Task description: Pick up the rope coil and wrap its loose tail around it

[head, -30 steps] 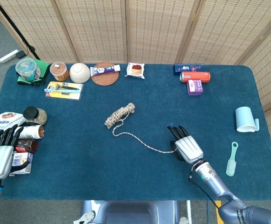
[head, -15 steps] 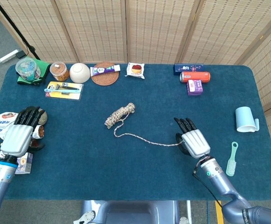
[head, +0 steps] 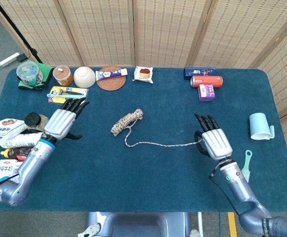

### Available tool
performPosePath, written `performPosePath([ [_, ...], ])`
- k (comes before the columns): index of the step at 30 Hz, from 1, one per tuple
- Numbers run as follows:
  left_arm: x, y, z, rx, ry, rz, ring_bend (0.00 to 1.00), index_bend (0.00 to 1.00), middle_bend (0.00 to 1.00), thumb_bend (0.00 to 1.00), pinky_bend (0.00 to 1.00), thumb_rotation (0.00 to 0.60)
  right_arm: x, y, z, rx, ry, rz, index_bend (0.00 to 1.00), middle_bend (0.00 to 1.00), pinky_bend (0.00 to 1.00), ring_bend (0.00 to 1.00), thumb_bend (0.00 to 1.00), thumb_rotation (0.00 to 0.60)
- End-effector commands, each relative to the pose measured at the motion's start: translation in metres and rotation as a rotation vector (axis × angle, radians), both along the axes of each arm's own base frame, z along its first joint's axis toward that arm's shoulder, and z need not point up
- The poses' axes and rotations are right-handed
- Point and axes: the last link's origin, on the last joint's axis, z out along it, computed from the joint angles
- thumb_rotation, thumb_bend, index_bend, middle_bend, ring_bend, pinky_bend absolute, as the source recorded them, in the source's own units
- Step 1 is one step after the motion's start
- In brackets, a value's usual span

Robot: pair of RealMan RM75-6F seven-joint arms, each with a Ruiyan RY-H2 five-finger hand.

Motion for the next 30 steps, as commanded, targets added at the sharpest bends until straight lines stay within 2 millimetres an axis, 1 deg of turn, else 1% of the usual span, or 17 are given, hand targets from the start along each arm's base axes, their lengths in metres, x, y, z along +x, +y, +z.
performPosePath([
  [1,0.024,0.023,-0.028,-0.041,0.016,0.017,0.0,0.0,0.0,0.05,0.0,0.6,0.0,-0.002,0.005,-0.016,-0.001,-0.001,0.57,0.0,0.0,0.0,0.45,0.6],
  [6,0.045,0.039,-0.066,-0.103,0.017,0.061,0.0,0.0,0.0,0.05,0.0,0.6,-0.002,-0.005,0.014,-0.035,0.002,-0.006,0.58,0.0,0.0,0.0,0.44,0.6],
  [9,0.058,0.045,-0.088,-0.152,-0.029,0.112,0.0,0.0,0.0,0.05,0.0,0.6,-0.003,-0.005,0.016,-0.039,0.001,-0.008,0.58,0.0,0.0,0.0,0.45,0.6],
  [11,0.064,0.049,-0.097,-0.167,-0.032,0.124,0.0,0.0,0.0,0.05,0.0,0.6,-0.004,-0.005,0.017,-0.04,0.004,-0.008,0.58,0.0,0.0,0.0,0.45,0.6],
  [13,0.075,0.056,-0.109,-0.163,-0.007,0.119,0.0,0.0,0.0,0.05,0.0,0.6,-0.005,-0.005,0.018,-0.041,0.007,-0.01,0.58,0.0,0.0,0.0,0.44,0.6],
  [16,0.086,0.06,-0.12,-0.147,0.016,0.11,0.0,0.0,0.0,0.05,0.0,0.6,-0.007,-0.005,0.019,-0.04,0.01,-0.013,0.58,0.0,0.0,0.0,0.44,0.6],
  [21,0.098,0.063,-0.132,-0.123,0.039,0.118,0.0,0.0,0.0,0.05,0.0,0.6,-0.011,-0.006,0.021,-0.039,0.009,-0.024,0.58,0.0,0.0,0.0,0.45,0.6],
  [23,0.1,0.062,-0.141,-0.136,0.033,0.142,0.0,0.0,0.0,0.05,0.0,0.6,-0.012,-0.006,0.021,-0.039,0.005,-0.029,0.58,0.0,0.0,0.0,0.45,0.6],
  [30,0.1,0.063,-0.154,-0.131,0.056,0.169,0.0,0.0,0.0,0.05,0.0,0.6,-0.016,-0.007,0.022,-0.041,0.0,-0.035,0.58,0.0,0.0,0.0,0.45,0.6],
])
